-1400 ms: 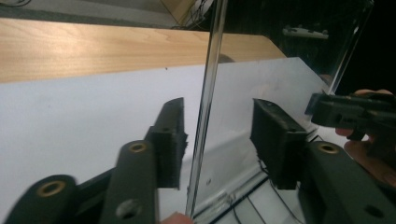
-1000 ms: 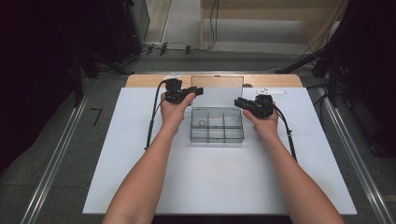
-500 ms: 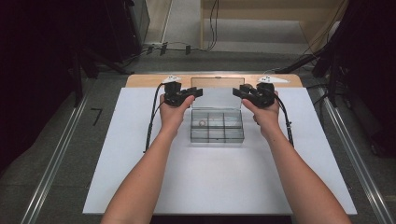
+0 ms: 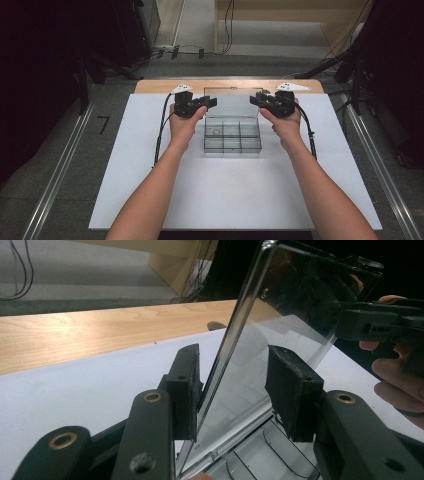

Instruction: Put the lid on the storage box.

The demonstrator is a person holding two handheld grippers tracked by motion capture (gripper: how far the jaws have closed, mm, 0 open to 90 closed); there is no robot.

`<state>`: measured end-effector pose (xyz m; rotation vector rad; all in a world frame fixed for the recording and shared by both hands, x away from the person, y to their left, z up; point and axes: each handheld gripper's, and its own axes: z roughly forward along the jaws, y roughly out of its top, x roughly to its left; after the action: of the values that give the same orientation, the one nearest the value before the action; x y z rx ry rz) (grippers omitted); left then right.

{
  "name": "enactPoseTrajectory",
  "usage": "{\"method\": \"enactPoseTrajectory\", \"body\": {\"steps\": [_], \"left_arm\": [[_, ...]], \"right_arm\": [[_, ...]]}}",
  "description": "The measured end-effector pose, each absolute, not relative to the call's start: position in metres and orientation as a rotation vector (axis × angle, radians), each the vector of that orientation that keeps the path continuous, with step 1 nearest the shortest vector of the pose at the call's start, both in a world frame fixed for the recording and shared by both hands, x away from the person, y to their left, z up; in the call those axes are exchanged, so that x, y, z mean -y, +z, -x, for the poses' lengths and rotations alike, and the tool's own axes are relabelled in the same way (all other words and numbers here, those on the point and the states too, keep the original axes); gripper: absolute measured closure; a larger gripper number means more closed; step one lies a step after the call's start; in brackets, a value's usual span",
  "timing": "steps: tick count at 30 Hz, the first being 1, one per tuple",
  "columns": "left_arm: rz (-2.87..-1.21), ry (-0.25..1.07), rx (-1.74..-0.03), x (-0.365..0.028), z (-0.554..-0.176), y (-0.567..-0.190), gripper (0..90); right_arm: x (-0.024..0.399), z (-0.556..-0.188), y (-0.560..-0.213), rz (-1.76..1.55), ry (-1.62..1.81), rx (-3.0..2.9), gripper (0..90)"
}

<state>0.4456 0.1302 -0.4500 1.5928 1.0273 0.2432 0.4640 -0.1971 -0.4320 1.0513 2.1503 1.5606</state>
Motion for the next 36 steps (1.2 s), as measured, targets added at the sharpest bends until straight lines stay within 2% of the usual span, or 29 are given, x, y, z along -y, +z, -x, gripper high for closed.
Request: {"method": "enactPoseTrajectory", "body": {"steps": [7, 12, 15, 24, 32, 36], "left_arm": [[-1.620, 0.248, -1.003, -0.131, -0.438, -0.448, 51.7], [-1.603, 0.250, -1.017, -0.138, -0.431, -0.448, 43.5], [-1.608, 0.251, -1.027, -0.143, -0.424, -0.451, 43.7], [-1.634, 0.245, -1.078, -0.155, -0.412, -0.459, 66.2], [-1.663, 0.180, -1.066, -0.155, -0.405, -0.468, 88.5], [-1.672, 0.161, -1.036, -0.150, -0.404, -0.468, 89.9]], "right_arm": [[0.197, -0.452, -0.431, -0.978, 1.535, -2.154, 60.0], [0.198, -0.444, -0.432, -0.952, 1.524, -2.158, 59.5], [0.199, -0.440, -0.432, -0.949, 1.525, -2.156, 58.9], [0.200, -0.430, -0.435, -0.945, 1.529, -2.155, 56.9], [0.202, -0.425, -0.438, -0.952, 1.536, -2.148, 55.7], [0.203, -0.423, -0.439, -0.951, 1.543, -2.147, 55.4]]}}
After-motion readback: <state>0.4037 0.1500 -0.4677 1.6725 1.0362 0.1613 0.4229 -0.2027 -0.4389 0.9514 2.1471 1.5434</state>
